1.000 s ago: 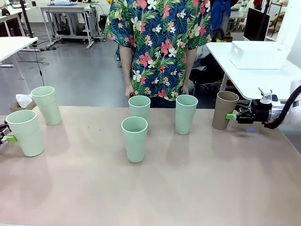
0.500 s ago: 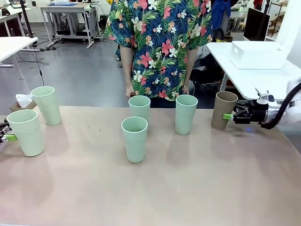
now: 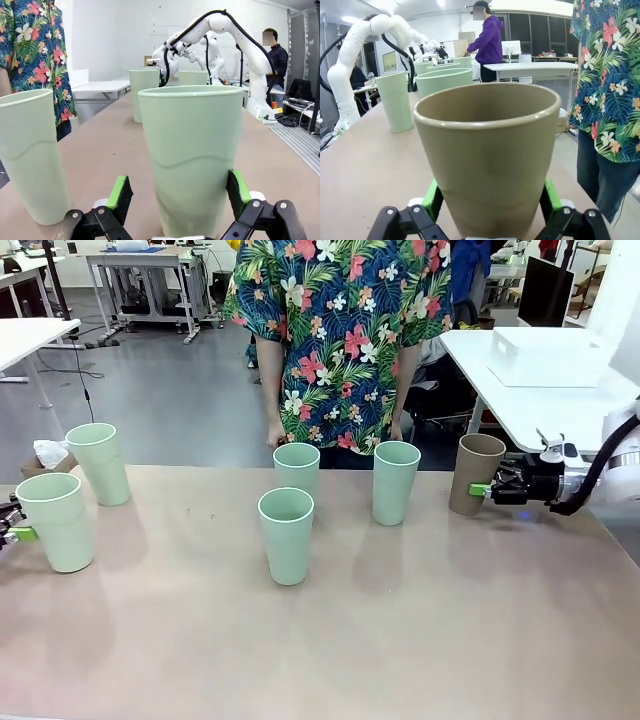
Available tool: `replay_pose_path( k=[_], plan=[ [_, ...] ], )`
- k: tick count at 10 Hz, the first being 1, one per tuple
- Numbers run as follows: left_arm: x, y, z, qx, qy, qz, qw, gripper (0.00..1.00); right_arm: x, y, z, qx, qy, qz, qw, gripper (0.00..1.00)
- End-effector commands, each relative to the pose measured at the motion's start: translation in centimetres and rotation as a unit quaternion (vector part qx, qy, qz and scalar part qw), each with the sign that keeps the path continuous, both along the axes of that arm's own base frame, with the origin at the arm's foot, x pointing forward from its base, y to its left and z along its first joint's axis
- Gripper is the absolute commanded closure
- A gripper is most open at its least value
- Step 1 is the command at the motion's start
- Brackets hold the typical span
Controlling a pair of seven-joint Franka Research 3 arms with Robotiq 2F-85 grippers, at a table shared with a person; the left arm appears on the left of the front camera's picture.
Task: Stack the cups and store them in the basket.
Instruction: Pick up two Reusable plastic cups , one in each hand.
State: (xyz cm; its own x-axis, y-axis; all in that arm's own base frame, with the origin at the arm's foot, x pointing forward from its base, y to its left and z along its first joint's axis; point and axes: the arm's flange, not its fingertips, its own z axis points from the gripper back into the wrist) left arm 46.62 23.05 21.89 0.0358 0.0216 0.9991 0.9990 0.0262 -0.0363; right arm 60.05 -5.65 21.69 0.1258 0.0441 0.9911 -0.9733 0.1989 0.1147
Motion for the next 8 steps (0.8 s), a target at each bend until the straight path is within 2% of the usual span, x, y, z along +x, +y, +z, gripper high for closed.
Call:
replay_pose_path(
  k=[1,8],
  plan=[
    [-1.3,-1.2,-0.1,0.009,-0.018,0.008,1.0,0.0,0.5,0.6,0.2,-0.008,-0.002,-0.006,1.0,0.0],
    [-2.6,-1.9,0.8,0.015,-0.01,0.011,1.0,0.0,0.8,1.5,-0.2,-0.012,0.003,-0.008,1.0,0.0]
  ],
)
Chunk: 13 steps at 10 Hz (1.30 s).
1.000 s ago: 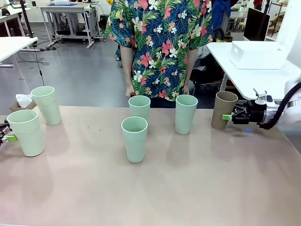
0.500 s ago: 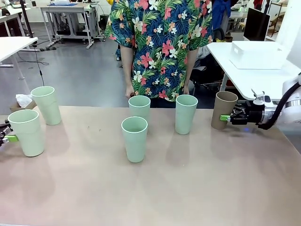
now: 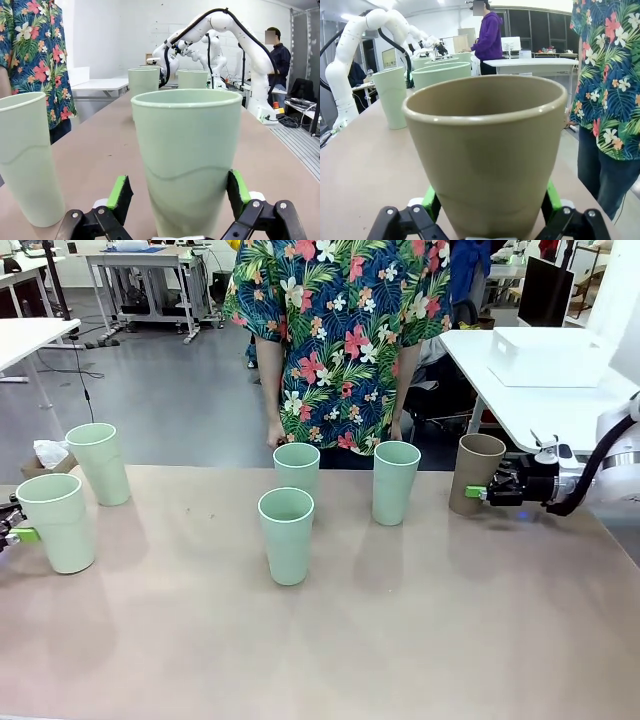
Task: Stack the cups and store them in the basket.
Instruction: Pick up two Reusable plastic cups , one in each hand.
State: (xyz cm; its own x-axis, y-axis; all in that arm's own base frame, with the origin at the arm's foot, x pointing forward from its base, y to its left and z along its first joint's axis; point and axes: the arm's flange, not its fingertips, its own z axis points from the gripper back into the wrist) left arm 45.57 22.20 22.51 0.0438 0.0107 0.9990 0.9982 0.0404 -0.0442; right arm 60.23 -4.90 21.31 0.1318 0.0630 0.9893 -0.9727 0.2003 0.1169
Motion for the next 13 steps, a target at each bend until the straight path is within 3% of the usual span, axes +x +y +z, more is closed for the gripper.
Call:
replay_pose_path(
  k=[1,13],
  plan=[
    [-1.6,-1.2,0.1,0.01,-0.012,0.004,1.0,0.0,0.6,0.8,0.1,-0.002,0.0,-0.008,1.0,0.0],
    [-2.3,-4.2,-0.5,0.011,0.003,0.019,1.0,0.0,1.0,1.7,-0.1,0.002,0.007,-0.015,1.0,0.0]
  ],
)
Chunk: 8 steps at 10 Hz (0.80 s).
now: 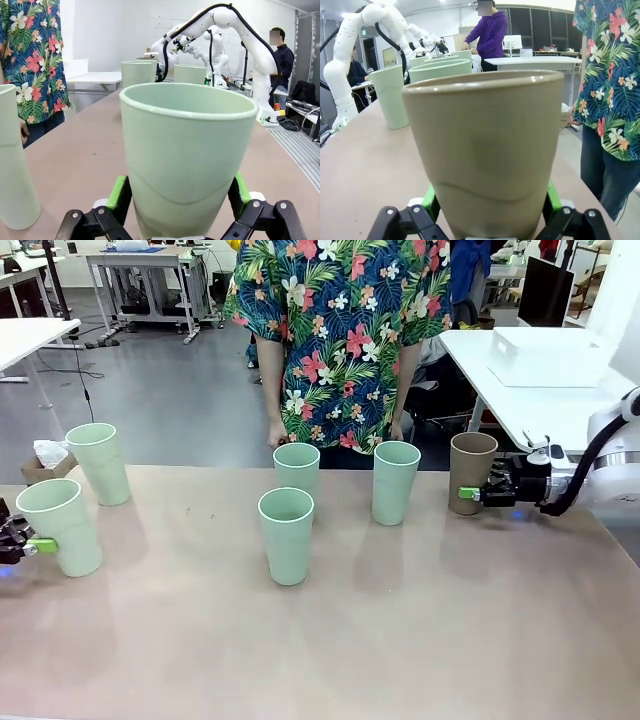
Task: Stack the cups and store them in the basket.
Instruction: Pick up two Reusable plastic cups , one in each hand.
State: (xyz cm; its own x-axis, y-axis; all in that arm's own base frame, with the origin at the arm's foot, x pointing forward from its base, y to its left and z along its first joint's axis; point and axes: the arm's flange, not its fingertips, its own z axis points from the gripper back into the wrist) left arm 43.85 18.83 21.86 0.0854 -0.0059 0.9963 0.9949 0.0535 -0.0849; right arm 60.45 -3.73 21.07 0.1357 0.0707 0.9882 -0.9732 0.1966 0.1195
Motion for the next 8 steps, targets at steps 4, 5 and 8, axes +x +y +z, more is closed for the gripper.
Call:
replay_pose_path(
  k=[4,5,8],
  plan=[
    [-0.6,-1.2,0.1,-0.004,-0.009,0.016,1.0,0.0,0.9,-0.1,1.0,0.012,0.008,-0.018,1.0,0.0],
    [-0.6,-1.3,0.1,-0.005,-0.008,0.016,1.0,0.0,1.0,-0.1,1.1,0.013,0.009,-0.018,1.0,0.0],
    [-0.6,-1.3,0.4,-0.014,-0.002,0.021,1.0,0.0,1.2,-0.1,1.3,0.014,0.02,-0.011,1.0,0.0]
  ],
)
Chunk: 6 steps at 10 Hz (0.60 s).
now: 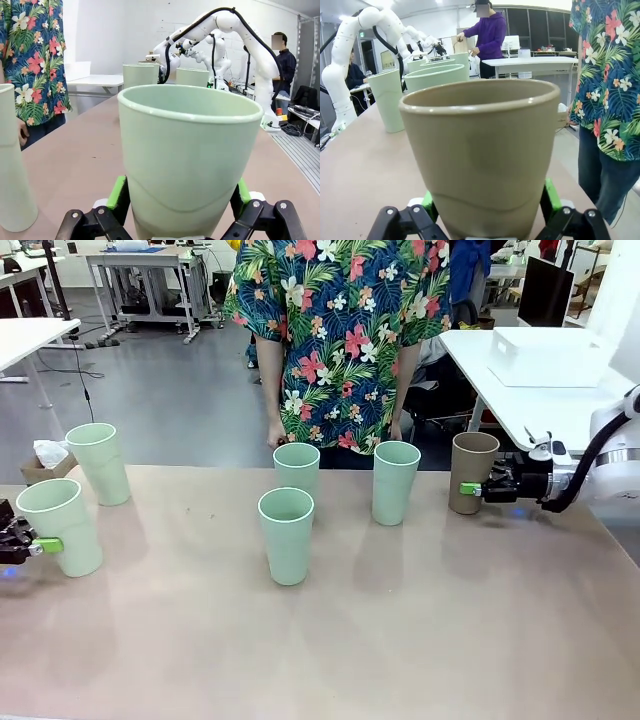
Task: Stack the cups and store them in the basket.
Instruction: Pick up two Reusable plastic cups , one in each hand.
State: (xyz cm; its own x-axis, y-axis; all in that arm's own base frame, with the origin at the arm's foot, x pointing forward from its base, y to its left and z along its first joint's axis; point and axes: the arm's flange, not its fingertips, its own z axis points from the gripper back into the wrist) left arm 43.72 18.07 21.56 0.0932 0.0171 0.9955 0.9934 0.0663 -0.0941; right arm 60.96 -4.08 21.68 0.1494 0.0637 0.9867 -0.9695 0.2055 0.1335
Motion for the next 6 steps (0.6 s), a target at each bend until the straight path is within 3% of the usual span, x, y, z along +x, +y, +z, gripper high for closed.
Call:
replay_pose_path(
  k=[1,6],
  plan=[
    [-0.51,-0.59,0.85,-0.006,-0.006,0.012,1.0,0.0,0.88,0.28,0.72,0.011,0.016,-0.006,1.0,0.0],
    [-0.88,-0.46,1.28,-0.023,-0.003,0.008,1.0,0.0,1.03,0.19,0.89,0.012,0.027,-0.001,1.0,0.0]
  ],
)
